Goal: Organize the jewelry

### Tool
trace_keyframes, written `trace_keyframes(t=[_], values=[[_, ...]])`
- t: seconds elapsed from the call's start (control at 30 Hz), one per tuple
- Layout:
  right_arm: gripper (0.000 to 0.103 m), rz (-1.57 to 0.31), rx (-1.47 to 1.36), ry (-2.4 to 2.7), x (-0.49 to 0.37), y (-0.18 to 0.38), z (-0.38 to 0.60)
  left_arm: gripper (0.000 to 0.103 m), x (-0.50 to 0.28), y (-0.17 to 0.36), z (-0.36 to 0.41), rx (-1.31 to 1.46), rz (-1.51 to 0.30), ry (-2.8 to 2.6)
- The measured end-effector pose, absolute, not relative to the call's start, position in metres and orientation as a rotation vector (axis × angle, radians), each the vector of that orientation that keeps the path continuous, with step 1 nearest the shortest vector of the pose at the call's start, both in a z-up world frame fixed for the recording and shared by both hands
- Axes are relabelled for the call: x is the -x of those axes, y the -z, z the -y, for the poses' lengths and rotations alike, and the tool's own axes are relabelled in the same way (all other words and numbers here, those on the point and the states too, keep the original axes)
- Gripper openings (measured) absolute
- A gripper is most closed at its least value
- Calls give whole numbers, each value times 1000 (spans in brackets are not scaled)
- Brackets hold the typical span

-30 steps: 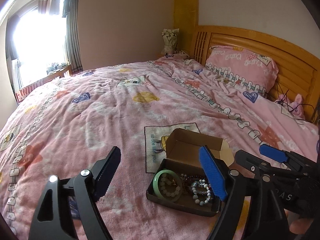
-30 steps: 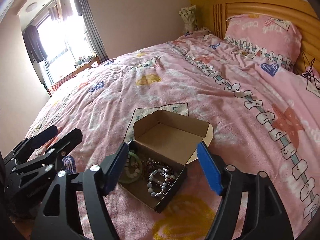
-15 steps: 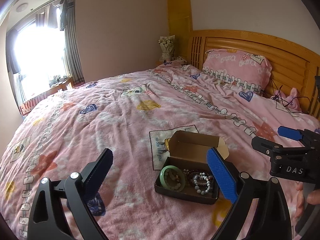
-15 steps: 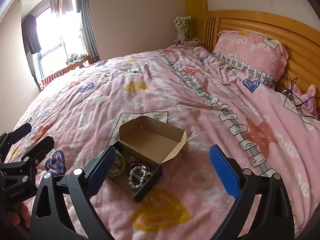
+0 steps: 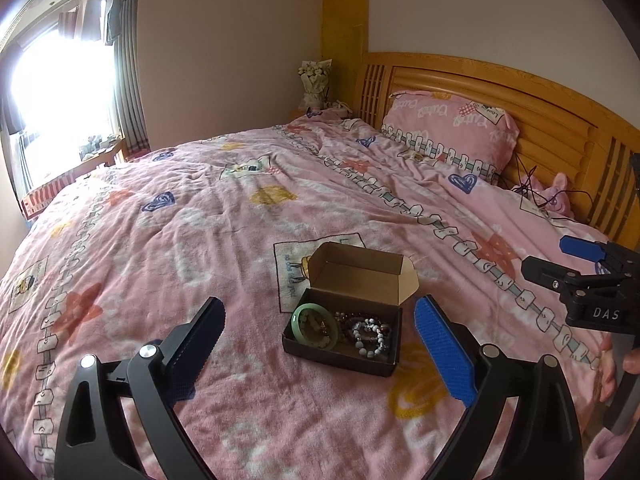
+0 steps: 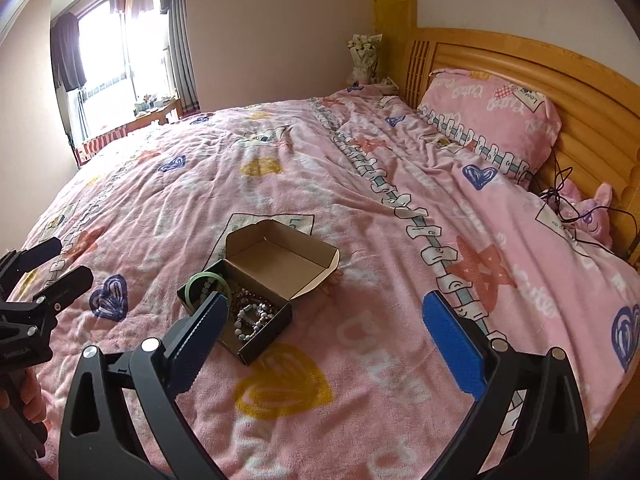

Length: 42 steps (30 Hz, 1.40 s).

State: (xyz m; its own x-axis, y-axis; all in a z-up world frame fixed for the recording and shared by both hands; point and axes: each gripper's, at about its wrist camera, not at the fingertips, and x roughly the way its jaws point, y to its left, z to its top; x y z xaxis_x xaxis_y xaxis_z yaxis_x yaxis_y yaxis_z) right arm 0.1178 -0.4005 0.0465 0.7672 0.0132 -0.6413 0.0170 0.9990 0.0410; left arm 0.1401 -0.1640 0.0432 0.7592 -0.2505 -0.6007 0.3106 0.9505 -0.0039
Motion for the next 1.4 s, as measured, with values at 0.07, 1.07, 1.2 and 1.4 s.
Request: trace_keyframes(t=[0.07, 1.07, 1.2, 1.4], values=[[95, -694, -50, -3, -112, -51, 402, 94, -139, -43, 162, -73, -656, 315], [95, -680, -52, 2, -90, -68, 412, 94, -123, -55, 168, -141, -632, 269], [95, -679, -50, 2, -90, -68, 412, 94, -121, -57, 169, -137, -629, 276], [95, -680, -51, 2, -89, -68, 412, 94, -119, -59, 171, -146, -624, 274]])
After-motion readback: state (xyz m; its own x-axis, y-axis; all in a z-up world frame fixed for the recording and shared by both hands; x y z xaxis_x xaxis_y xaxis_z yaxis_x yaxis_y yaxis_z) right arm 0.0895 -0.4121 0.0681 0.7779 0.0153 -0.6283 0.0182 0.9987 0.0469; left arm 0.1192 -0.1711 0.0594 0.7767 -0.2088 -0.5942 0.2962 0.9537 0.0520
